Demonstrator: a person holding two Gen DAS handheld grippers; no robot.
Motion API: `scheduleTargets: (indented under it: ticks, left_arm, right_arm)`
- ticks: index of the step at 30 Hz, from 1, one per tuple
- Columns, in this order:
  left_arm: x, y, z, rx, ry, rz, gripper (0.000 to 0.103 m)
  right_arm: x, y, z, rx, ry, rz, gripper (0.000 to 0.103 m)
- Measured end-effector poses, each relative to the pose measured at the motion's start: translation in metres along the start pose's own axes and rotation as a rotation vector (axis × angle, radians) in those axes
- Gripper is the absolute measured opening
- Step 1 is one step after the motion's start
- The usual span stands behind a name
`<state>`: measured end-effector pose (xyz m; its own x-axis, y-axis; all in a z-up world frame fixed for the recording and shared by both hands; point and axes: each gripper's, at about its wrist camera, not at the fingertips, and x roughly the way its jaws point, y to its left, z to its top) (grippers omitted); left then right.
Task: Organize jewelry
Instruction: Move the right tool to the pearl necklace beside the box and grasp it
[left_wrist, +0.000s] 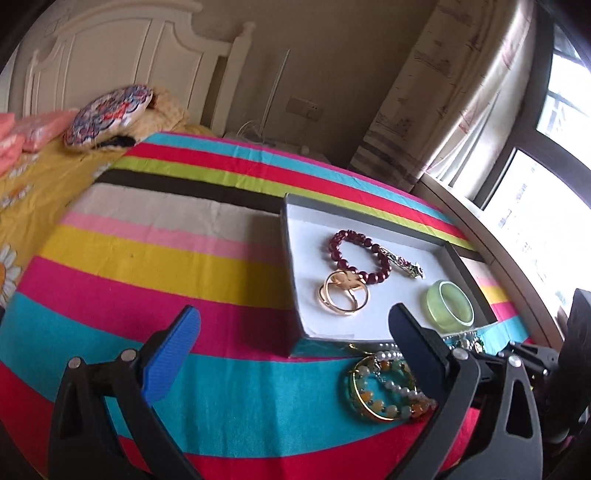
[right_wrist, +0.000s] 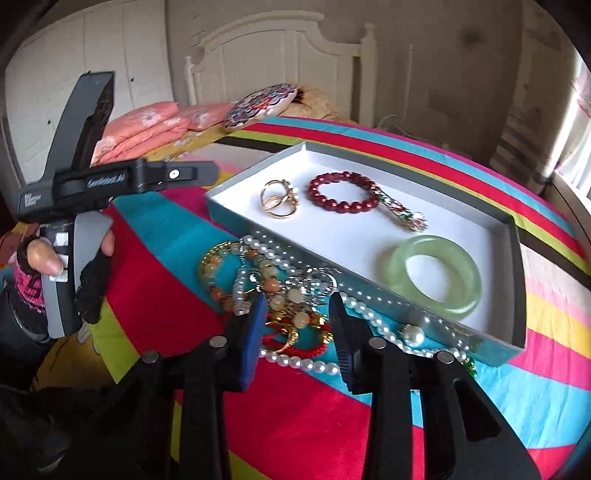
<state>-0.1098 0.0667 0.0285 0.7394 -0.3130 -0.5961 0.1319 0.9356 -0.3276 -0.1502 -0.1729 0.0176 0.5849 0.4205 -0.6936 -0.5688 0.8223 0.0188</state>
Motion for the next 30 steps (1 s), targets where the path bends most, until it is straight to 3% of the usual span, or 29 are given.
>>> scheduleTargets:
  ticks: [2, 8, 11, 15, 19, 23, 30]
  left_arm:
    - [0.0, -0.002, -0.002, 0.015, -0.001, -0.007, 0.101]
    - [-0.002, -0.008, -0.006, 0.045, -0.012, -0.035, 0.101]
    - [-0.002, -0.007, -0.006, 0.041, -0.007, -0.055, 0.101]
    - [-0.002, -0.008, -0.007, 0.045, -0.008, -0.062, 0.101]
    - [-0.003, -0.006, -0.007, 0.036, -0.014, -0.07, 0.101]
    - [-0.003, -0.005, -0.007, 0.031, -0.013, -0.074, 0.101]
    - [-0.002, -0.004, -0.007, 0.029, -0.006, -0.075, 0.101]
  right_arm:
    - [0.005, 0.005, 0.003, -0.013, 0.015, 0.021, 0.026]
    - [0.014, 0.005, 0.017, 0.004, 0.04, 0.073, 0.025]
    - [0.025, 0.014, 0.022, -0.066, 0.081, 0.013, 0.026]
    - [0.027, 0.023, 0.021, -0.117, 0.067, -0.026, 0.024]
    - [0.012, 0.018, 0.016, -0.084, 0.019, 0.031, 0.009]
    - [-0.016, 0.004, 0.016, 0.019, -0.068, 0.1, 0.009]
    - [-0.057, -0.025, 0.024, 0.145, -0.191, 0.148, 0.009]
